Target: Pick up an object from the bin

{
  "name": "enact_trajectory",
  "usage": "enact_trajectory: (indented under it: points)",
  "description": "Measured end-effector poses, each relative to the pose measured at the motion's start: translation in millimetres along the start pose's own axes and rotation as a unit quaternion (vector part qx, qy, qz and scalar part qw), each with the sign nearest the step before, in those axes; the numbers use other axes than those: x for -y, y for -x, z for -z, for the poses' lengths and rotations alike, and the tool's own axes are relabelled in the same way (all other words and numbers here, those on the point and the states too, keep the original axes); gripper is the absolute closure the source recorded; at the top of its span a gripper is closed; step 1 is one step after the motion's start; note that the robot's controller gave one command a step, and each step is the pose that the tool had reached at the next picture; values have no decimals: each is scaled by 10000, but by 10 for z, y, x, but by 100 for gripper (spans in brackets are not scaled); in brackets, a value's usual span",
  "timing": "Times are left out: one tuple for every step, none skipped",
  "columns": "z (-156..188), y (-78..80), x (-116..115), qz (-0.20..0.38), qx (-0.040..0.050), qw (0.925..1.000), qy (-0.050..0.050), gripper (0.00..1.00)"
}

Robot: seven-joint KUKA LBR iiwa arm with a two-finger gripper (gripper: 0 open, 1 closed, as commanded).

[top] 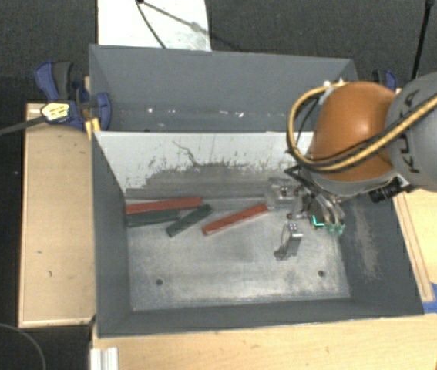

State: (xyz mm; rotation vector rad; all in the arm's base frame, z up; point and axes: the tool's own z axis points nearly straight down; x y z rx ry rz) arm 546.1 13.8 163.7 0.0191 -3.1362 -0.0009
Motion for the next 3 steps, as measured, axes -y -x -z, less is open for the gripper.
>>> enact_trajectory:
  points:
    - [-974,375,-442,-401,11,9992,9,0]
    - [-929,385,-421,-414,36,9991,4,100]
    - [536,344,-434,-366,82,9993,9,100]
